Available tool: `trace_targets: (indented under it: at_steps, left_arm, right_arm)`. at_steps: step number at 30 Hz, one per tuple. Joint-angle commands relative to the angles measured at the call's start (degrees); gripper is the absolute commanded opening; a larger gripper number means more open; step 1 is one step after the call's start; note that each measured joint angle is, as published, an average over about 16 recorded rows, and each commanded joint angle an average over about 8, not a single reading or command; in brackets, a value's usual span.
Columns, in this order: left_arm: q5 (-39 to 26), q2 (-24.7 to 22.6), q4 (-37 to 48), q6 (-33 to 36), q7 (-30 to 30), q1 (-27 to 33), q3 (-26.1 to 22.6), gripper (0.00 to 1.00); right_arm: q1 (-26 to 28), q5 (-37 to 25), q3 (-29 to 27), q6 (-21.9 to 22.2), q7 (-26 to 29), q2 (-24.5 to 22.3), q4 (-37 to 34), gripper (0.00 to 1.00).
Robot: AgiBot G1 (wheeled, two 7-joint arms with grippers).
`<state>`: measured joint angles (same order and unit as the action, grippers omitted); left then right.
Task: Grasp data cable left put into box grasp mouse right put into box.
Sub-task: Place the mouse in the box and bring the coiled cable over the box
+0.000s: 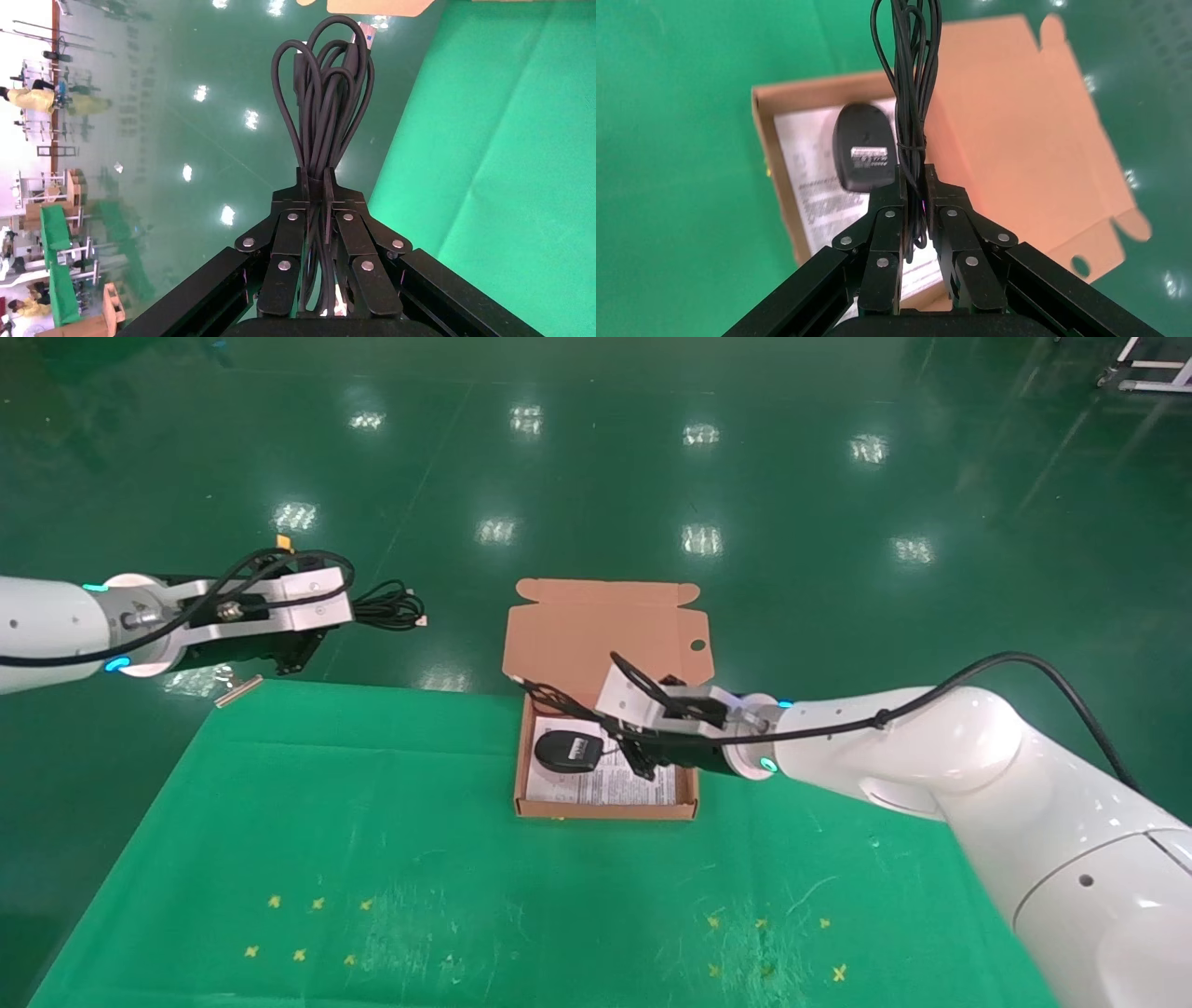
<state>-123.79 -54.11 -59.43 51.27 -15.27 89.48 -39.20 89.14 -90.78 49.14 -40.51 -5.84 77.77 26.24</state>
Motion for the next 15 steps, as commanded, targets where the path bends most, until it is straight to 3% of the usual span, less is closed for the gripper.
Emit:
trace_targets:
  at_steps: [1,4,15]
  left_arm:
    - [0.0,0.0,0.0,0.0,0.0,0.0,0.0,0.00]
    - [0.0,0.0,0.0,0.0,0.0,0.0,0.0,0.00]
    - [2.5,-2.4,-0.6,-0.9,1.3,-1.9,-0.3,0.00]
  right_arm:
    - [-0.2,1.0,0.3,0.4,0.0,0.2,-1.4,0.62]
    - [-0.2,1.5,0.8,0.3,-0.3,0.0,-1.9,0.98]
    - [-0.3,2.0,1.7,1.2,0.8,-1.7,0.4,1.00]
